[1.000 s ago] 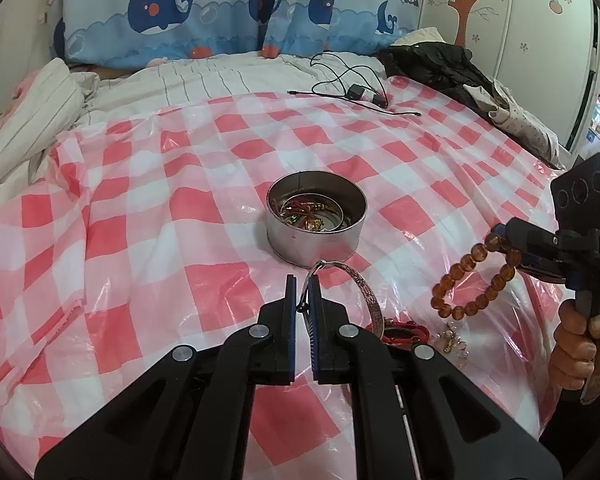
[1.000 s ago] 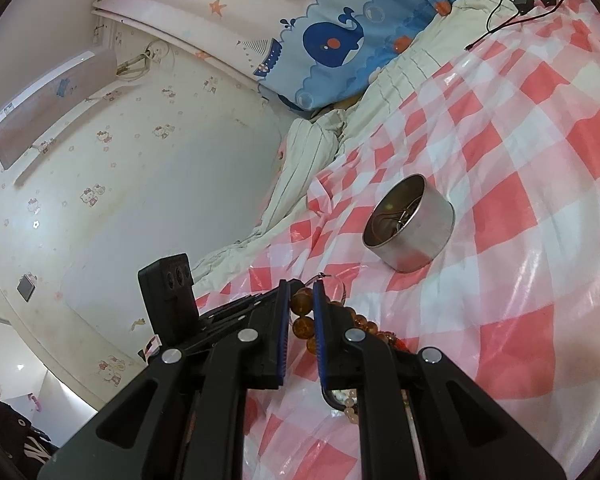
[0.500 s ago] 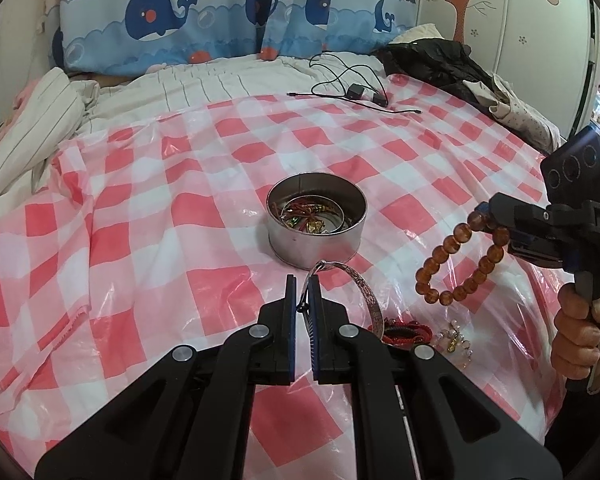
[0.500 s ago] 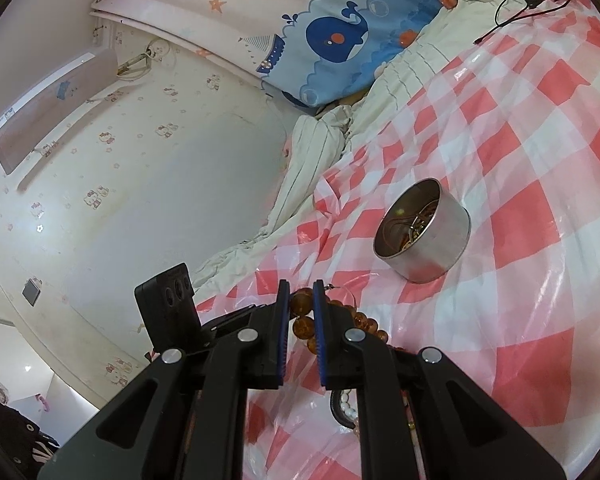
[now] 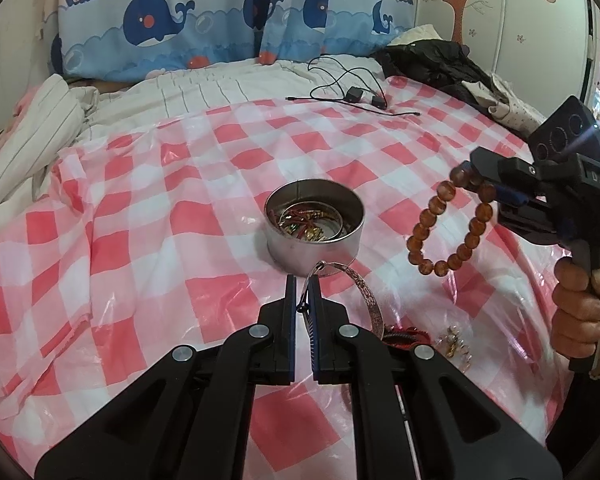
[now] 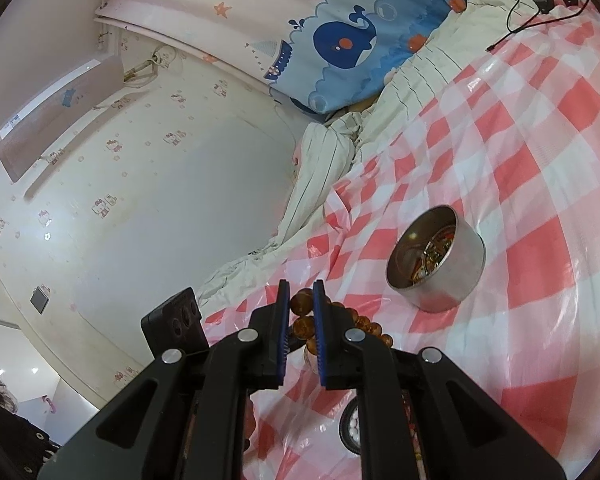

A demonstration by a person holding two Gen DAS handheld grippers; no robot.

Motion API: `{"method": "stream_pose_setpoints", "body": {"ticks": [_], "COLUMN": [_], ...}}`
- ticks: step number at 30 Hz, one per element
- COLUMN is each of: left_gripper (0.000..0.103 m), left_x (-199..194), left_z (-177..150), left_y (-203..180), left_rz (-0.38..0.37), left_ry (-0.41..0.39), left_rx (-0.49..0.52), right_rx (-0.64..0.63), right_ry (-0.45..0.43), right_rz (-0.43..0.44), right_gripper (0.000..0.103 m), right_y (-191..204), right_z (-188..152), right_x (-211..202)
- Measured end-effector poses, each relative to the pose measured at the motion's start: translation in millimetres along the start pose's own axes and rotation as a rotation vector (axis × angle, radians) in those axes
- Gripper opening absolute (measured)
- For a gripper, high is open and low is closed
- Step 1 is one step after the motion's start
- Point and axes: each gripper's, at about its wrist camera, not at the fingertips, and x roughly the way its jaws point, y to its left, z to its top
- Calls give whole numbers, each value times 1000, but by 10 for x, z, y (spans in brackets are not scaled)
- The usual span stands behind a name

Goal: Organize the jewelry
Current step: 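Lower the bangle and amber bracelet into the tin and open both tools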

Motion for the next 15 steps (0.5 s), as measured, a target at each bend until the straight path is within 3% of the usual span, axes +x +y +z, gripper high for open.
{"method": "stream_pose_setpoints", "body": {"ticks": [15], "left_gripper": [5], "left_x": [406], "left_z": [387], "left_y": [143], "left_rz": [-47], "left_ry": [-23], "left_rx": [-85], "right_rx": [-45], "right_ry": [6], "right_rz": [19], "right_gripper": [12], "right_y": [95], "right_z": [480], "right_x": [222]}}
